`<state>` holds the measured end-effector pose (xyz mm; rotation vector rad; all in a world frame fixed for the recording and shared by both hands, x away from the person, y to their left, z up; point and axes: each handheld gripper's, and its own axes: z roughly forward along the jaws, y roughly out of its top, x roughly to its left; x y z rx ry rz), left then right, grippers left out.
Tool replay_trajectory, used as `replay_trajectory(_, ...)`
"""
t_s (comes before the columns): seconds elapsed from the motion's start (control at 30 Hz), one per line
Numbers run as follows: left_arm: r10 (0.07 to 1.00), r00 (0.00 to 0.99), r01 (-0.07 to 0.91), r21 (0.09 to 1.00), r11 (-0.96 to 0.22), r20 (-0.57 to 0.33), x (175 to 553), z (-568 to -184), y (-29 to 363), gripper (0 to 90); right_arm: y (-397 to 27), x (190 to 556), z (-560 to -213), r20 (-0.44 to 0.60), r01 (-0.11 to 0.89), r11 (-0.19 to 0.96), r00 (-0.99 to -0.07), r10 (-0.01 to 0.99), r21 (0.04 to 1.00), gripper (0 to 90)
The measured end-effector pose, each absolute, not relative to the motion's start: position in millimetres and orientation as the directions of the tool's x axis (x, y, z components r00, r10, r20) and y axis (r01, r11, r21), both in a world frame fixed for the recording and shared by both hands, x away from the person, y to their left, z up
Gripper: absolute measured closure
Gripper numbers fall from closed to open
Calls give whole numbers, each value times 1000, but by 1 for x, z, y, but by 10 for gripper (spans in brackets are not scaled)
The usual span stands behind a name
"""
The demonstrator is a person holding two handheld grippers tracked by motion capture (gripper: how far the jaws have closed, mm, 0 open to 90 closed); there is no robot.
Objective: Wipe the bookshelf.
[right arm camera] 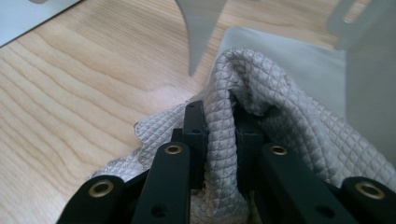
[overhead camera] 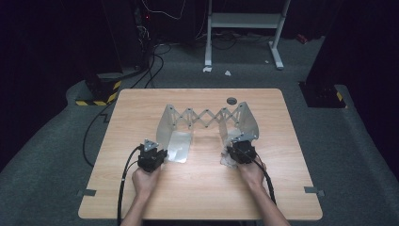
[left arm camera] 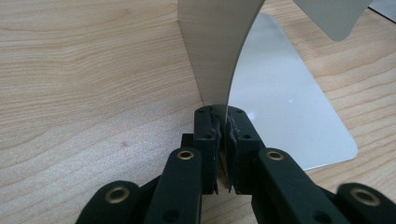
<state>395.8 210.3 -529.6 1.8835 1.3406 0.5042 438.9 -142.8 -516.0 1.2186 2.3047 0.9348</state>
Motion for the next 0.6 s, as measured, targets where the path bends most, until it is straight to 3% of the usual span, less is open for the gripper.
replay_trajectory(0.4,922,372,623,765,-162,-107,396,-530,211,838,-167,440,-514,-68,596,417,-518,853,686,794)
replay_trajectory(0.6,921,370,626,765,-152,-119,396,-530,211,844,-167,443,-514,-7,606,366,-511,860,706,793)
